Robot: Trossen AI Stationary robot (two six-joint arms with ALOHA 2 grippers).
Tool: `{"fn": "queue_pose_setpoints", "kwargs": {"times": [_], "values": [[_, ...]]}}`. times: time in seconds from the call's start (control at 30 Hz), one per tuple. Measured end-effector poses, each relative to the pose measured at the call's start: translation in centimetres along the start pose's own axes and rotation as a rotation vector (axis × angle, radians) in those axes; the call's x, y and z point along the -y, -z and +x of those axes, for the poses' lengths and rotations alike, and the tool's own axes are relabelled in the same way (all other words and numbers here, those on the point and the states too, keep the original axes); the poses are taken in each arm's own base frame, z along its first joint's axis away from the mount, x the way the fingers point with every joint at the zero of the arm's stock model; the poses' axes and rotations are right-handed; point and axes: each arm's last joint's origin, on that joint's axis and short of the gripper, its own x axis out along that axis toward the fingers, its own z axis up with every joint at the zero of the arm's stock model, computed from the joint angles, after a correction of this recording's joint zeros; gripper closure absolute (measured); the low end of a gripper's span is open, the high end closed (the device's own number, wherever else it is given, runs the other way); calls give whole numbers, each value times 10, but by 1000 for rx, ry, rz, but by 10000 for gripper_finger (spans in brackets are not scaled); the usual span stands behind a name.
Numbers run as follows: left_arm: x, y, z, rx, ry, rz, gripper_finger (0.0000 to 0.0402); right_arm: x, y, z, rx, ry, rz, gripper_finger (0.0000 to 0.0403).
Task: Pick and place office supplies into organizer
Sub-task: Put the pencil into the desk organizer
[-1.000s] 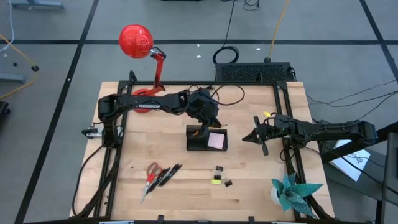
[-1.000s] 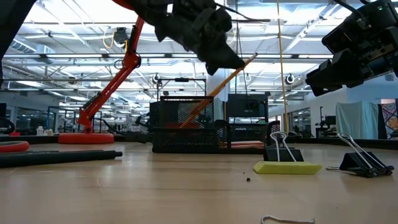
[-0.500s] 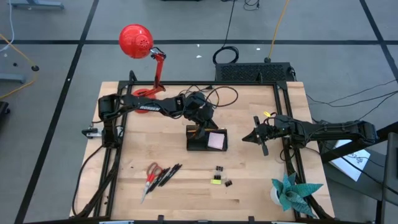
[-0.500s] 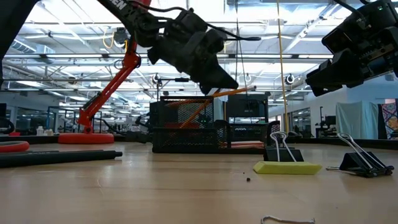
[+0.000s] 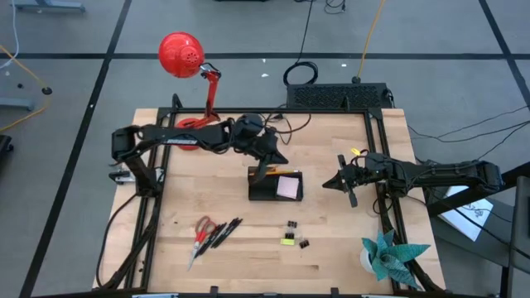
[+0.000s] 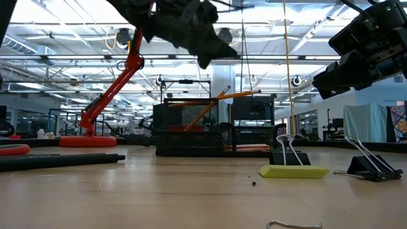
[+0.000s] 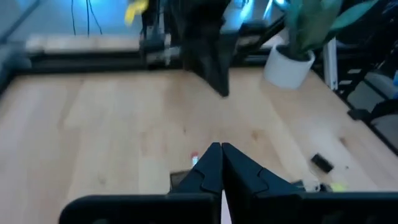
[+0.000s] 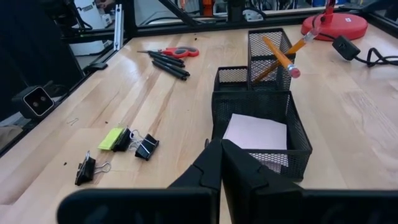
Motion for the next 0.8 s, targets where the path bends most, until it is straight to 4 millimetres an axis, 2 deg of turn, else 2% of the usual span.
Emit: {"fn": "queue_pose_setpoints", "kwargs": {"times": [0.2, 0.33, 0.43, 0.57, 0.7, 0.8], "values": [[32, -27, -19, 71, 1, 85, 399, 0, 0, 0, 0, 1, -6, 399], [56, -23, -11, -25, -159, 90, 387, 0, 0, 0, 0, 1, -6, 399], [73, -17, 1, -77, -289, 120, 362, 0, 0, 0, 3, 2, -7, 399], [87, -12, 12, -122, -359, 127, 317, 0, -1, 0, 7, 3, -8, 399], [89, -23, 13, -165, -420, 47, 269, 0, -1, 0, 12, 13, -9, 399], [87, -25, 22, -249, -421, 10, 242, 1, -2, 0, 20, 53, -4, 399]]}}
